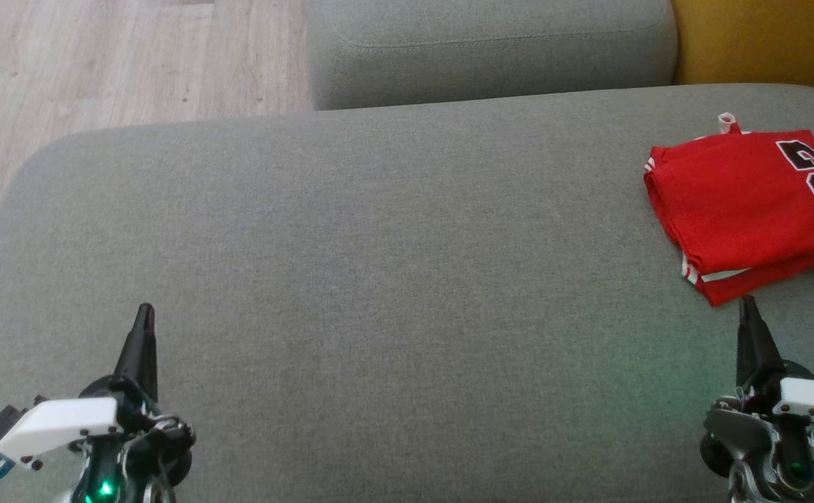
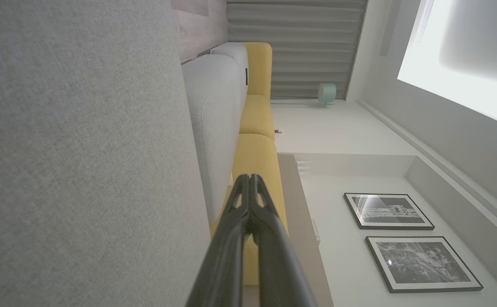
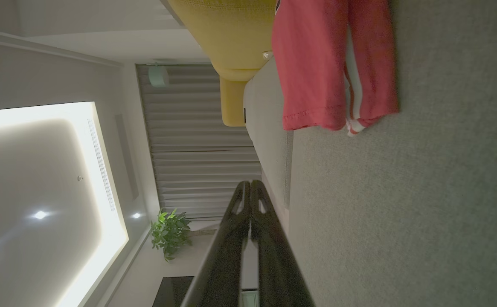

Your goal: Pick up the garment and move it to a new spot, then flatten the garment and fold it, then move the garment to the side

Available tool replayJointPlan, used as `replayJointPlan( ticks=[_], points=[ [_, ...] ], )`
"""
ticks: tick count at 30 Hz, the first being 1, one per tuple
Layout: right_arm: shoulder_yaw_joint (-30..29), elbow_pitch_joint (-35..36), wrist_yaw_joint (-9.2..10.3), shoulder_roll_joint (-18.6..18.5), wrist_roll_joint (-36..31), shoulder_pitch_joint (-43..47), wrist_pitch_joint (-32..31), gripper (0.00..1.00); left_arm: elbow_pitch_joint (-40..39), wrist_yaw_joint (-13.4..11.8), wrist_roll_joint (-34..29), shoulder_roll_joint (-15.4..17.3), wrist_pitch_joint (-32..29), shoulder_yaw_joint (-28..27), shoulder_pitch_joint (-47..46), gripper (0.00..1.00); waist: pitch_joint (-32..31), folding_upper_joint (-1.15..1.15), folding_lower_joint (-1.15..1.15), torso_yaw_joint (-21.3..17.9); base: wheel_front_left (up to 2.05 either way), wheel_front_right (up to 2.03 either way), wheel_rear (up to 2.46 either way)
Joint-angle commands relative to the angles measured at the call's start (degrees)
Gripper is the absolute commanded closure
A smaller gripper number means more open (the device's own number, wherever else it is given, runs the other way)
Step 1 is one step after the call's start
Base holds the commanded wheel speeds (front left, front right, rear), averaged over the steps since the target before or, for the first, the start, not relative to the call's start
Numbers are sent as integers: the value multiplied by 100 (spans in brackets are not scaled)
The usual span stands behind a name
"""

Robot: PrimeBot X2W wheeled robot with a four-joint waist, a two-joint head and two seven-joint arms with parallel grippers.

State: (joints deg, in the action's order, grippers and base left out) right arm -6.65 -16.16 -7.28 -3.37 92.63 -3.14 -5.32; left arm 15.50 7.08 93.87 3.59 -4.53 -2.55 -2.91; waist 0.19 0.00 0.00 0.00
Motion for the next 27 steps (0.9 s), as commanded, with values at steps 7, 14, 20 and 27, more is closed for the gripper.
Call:
replayJointPlan(
  ticks=[7, 14, 20, 27],
  points=[
    [91, 218, -21, -9, 18, -297, -54, 100, -153, 41, -21, 60, -51, -216, -312, 100, -1, 0, 0, 0, 0, 0, 0],
    [84, 217, -21, -4, 12, -298, -60, 100, -152, 41, -33, 49, -63, -231, -313, 100, -1, 0, 0, 0, 0, 0, 0],
    [77, 217, -21, 0, 6, -298, -65, 100, -152, 41, -44, 40, -73, -243, -314, 100, -1, 0, 0, 0, 0, 0, 0],
    [71, 216, -21, 5, 1, -299, -70, 100, -151, 41, -55, 31, -83, -257, -315, 100, -1, 0, 0, 0, 0, 0, 0]
  ],
)
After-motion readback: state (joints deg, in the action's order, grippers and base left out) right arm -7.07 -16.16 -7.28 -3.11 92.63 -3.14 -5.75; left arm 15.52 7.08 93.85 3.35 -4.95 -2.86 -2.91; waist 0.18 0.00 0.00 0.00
